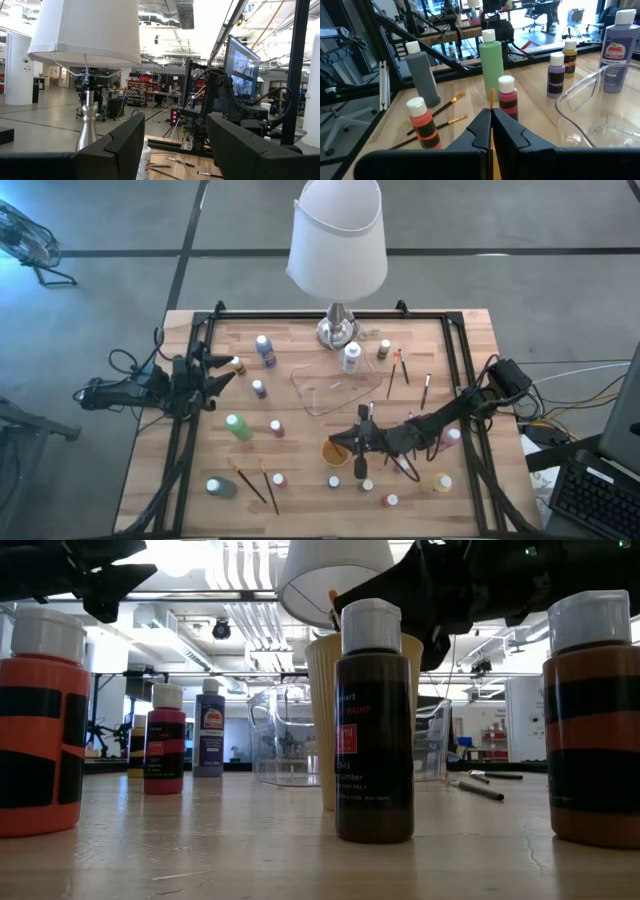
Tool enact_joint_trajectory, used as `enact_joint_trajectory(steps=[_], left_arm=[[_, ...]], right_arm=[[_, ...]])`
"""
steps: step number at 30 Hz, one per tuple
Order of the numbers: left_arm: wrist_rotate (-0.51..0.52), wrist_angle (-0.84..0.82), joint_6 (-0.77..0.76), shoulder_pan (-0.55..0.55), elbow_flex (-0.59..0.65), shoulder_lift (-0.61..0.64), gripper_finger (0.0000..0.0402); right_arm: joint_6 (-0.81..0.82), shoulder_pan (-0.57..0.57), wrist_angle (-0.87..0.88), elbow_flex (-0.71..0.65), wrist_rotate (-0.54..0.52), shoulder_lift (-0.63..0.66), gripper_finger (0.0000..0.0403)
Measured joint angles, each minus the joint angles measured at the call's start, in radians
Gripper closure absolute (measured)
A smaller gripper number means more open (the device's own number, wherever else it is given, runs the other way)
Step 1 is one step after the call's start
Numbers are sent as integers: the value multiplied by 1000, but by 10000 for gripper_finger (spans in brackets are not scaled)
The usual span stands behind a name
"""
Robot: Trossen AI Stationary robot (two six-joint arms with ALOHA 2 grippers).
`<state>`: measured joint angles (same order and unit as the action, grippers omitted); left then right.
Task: Pick & Place Paint Supplies
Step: Put the black paint brush into the yellow cup
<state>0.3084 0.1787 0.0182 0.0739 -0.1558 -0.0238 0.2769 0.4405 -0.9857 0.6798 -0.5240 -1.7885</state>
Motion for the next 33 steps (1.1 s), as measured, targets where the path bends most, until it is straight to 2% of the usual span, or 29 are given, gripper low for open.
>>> enact_joint_trajectory(steps=[16, 20, 28, 33], left_arm=[[0, 0, 0, 0, 0, 0, 183], [0, 0, 0, 0, 0, 0, 183], [0, 0, 0, 0, 0, 0, 183], [0, 0, 0, 0, 0, 0, 183]], right_arm=[[7, -2, 15, 1, 0, 0, 390], [12, -2, 19, 1, 0, 0, 364], [-1, -2, 20, 1, 0, 6, 287], [-43, -2, 104, 1, 0, 109, 249]])
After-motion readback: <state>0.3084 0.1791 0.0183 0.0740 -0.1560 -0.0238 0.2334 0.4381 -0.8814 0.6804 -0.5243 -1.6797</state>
